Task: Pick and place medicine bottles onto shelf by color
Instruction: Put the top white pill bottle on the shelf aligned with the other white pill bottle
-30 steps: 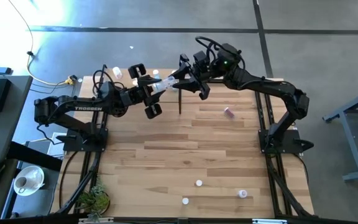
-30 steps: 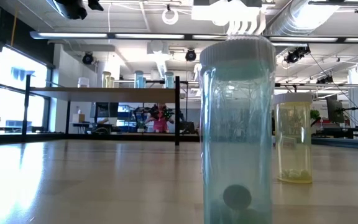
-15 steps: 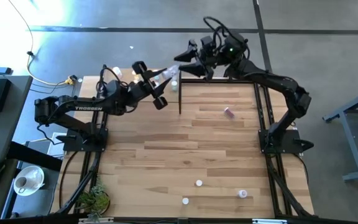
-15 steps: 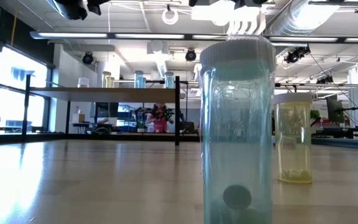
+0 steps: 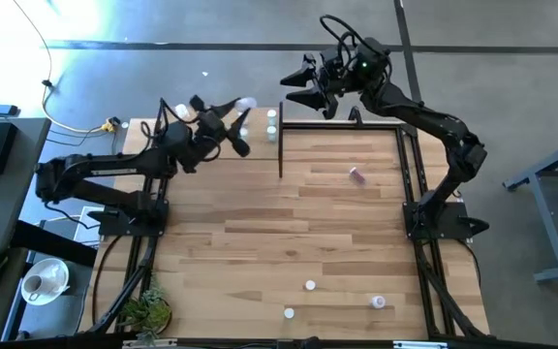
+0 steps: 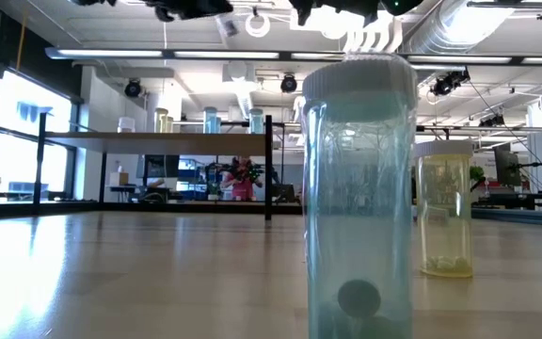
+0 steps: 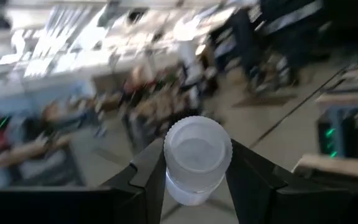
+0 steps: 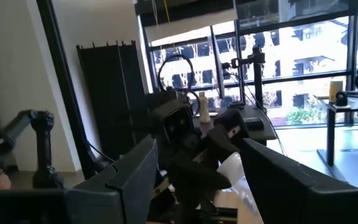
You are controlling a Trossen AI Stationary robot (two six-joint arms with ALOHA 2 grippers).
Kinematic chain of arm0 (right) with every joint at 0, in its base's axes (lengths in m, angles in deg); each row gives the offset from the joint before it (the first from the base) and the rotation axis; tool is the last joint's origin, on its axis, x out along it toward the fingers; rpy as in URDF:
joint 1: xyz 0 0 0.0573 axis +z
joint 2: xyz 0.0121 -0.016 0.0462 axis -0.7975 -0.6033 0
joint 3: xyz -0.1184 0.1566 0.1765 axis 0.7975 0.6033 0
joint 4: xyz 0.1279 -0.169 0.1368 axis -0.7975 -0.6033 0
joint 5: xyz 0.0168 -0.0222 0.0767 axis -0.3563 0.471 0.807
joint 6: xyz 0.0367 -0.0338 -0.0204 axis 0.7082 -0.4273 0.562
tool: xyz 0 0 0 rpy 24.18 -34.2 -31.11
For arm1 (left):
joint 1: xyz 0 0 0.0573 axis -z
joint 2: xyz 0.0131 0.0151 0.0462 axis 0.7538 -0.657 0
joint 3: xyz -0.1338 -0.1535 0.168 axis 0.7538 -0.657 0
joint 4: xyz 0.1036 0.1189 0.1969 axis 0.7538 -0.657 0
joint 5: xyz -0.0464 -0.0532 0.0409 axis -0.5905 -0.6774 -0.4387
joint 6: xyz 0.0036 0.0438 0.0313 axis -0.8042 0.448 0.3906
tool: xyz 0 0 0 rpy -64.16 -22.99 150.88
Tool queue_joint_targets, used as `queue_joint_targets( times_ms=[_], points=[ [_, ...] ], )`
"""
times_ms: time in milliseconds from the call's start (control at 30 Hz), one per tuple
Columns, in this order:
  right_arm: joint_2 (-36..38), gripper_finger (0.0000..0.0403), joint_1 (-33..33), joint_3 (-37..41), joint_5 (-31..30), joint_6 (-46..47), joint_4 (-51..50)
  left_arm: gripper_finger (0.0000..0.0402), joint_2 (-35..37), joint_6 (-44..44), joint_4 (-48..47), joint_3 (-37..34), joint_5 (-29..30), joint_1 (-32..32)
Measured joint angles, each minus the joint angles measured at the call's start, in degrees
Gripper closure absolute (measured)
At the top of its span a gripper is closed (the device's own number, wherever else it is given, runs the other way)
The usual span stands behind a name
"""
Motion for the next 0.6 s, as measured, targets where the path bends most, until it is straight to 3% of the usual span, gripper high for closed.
queue_joint_targets(
  times_ms=[333,467,600],
  points=[
    [0.0,0.018,0.0,0.0,0.0,-5.3,-3.9,0.0273,9.3,-11.5,-23.4,0.0,28.8,6.4],
    [0.0,0.018,0.0,0.0,0.0,-5.4,-3.9,0.0273,11.5,-22.6,-36.6,0.0,40.9,8.6],
    [0.0,0.018,0.0,0.0,0.0,-5.5,-3.9,0.0273,13.3,-39.9,-51.7,0.0,44.4,9.4]
  ],
)
